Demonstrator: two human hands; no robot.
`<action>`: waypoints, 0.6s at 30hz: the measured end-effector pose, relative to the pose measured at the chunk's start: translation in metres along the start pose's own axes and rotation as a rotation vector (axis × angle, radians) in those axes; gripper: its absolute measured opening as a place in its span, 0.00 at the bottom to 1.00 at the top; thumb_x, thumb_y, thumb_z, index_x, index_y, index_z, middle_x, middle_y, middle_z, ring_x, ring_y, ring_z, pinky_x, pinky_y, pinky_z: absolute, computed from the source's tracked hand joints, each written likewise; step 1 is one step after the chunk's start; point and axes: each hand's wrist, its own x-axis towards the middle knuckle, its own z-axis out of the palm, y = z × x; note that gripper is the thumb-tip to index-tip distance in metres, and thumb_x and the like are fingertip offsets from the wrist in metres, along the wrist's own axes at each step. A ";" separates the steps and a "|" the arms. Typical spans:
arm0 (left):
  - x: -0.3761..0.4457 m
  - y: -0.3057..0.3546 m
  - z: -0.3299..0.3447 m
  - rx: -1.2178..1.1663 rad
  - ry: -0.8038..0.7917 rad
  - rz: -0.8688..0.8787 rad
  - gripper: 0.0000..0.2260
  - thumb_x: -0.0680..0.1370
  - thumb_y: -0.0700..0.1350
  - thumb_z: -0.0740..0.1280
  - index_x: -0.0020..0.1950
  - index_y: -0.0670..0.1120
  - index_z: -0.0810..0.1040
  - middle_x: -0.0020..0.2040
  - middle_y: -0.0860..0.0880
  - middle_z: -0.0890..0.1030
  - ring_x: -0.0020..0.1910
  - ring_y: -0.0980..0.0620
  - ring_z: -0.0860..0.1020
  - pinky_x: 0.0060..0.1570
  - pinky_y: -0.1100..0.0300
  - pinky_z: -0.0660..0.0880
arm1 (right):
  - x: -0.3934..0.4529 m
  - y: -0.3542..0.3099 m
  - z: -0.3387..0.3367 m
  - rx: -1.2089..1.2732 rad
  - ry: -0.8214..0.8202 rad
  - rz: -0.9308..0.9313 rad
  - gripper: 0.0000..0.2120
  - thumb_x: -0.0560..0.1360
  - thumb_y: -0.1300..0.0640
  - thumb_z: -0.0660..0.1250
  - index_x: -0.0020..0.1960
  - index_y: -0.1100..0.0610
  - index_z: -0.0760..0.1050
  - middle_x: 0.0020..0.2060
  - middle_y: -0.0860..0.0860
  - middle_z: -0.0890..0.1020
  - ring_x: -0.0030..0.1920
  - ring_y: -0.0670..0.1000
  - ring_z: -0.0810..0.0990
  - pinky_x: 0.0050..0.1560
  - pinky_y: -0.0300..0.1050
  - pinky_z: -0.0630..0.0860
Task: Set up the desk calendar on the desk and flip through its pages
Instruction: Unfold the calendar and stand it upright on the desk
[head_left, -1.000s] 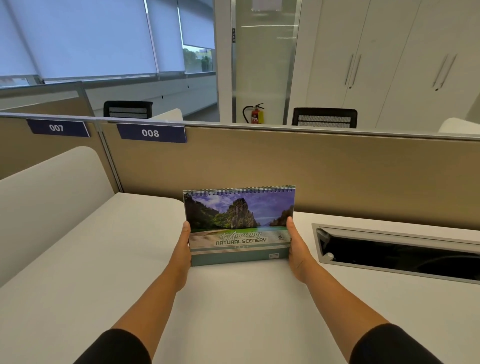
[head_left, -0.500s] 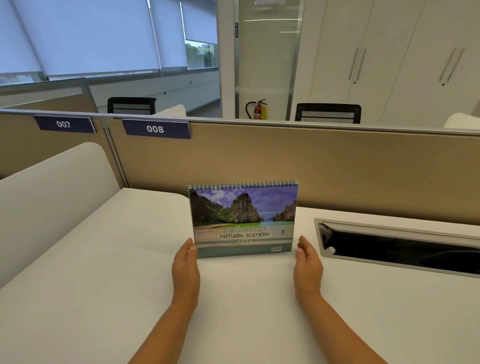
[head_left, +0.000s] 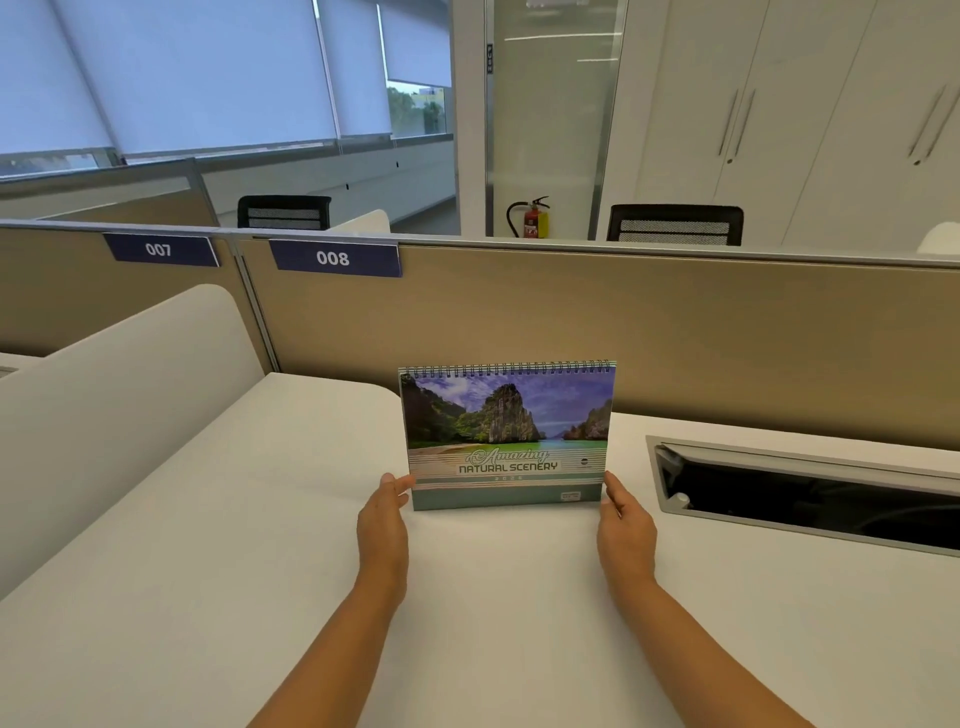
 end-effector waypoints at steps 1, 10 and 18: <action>-0.001 0.003 0.000 -0.003 -0.008 -0.004 0.20 0.81 0.52 0.48 0.58 0.45 0.76 0.66 0.41 0.73 0.65 0.43 0.69 0.67 0.47 0.62 | -0.002 -0.003 0.000 -0.012 -0.004 0.016 0.19 0.79 0.66 0.55 0.68 0.61 0.68 0.66 0.56 0.73 0.67 0.56 0.70 0.65 0.43 0.63; -0.017 0.020 0.002 -0.022 -0.069 -0.036 0.18 0.81 0.50 0.50 0.65 0.44 0.70 0.59 0.45 0.73 0.58 0.48 0.70 0.58 0.55 0.65 | -0.021 -0.035 -0.014 -0.003 0.075 0.056 0.11 0.76 0.61 0.64 0.57 0.61 0.76 0.56 0.59 0.81 0.51 0.55 0.78 0.53 0.48 0.75; -0.019 0.025 -0.027 0.233 -0.035 0.180 0.13 0.79 0.42 0.58 0.63 0.43 0.71 0.62 0.43 0.75 0.57 0.46 0.73 0.55 0.55 0.72 | -0.022 -0.072 -0.034 0.399 -0.098 0.298 0.06 0.76 0.56 0.63 0.42 0.56 0.74 0.38 0.54 0.83 0.31 0.48 0.84 0.28 0.38 0.77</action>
